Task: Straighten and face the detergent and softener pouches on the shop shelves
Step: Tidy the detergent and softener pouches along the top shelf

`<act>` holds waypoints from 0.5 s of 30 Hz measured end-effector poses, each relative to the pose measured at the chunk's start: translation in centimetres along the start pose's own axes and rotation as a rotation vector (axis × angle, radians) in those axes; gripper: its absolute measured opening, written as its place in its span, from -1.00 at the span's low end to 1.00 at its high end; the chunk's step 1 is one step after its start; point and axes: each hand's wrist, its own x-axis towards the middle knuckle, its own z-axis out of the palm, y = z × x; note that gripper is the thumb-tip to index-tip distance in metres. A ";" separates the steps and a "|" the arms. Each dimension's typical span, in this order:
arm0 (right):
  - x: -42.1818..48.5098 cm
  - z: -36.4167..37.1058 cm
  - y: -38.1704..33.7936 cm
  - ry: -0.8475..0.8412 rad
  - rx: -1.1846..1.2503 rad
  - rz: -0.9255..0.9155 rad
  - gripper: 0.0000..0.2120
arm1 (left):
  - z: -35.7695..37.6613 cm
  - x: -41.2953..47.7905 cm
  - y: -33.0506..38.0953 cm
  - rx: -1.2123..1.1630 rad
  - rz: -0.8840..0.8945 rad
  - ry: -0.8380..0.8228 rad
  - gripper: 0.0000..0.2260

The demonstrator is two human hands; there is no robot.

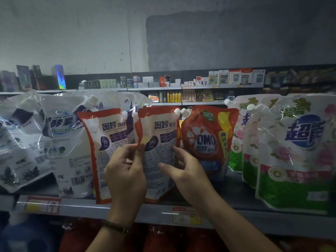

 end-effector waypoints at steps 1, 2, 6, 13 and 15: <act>0.1 -0.1 0.0 -0.007 0.029 -0.009 -0.25 | 0.1 -0.1 0.2 -0.003 0.007 0.010 -0.87; 0.2 -0.1 0.0 -0.008 0.051 -0.016 -0.24 | 0.2 -0.2 0.4 -0.009 0.017 0.020 -0.88; 0.4 -0.4 -0.2 -0.012 0.121 -0.050 -0.27 | 0.6 -0.5 1.1 -0.014 0.095 0.019 -0.91; 0.5 -2.0 -0.8 -0.098 0.194 -0.066 -0.50 | 1.8 -2.1 3.5 -0.004 0.261 -0.020 -0.92; 0.5 -2.4 -1.1 -0.105 0.191 -0.062 -0.49 | 2.5 -2.9 3.6 -0.019 0.278 -0.057 -0.90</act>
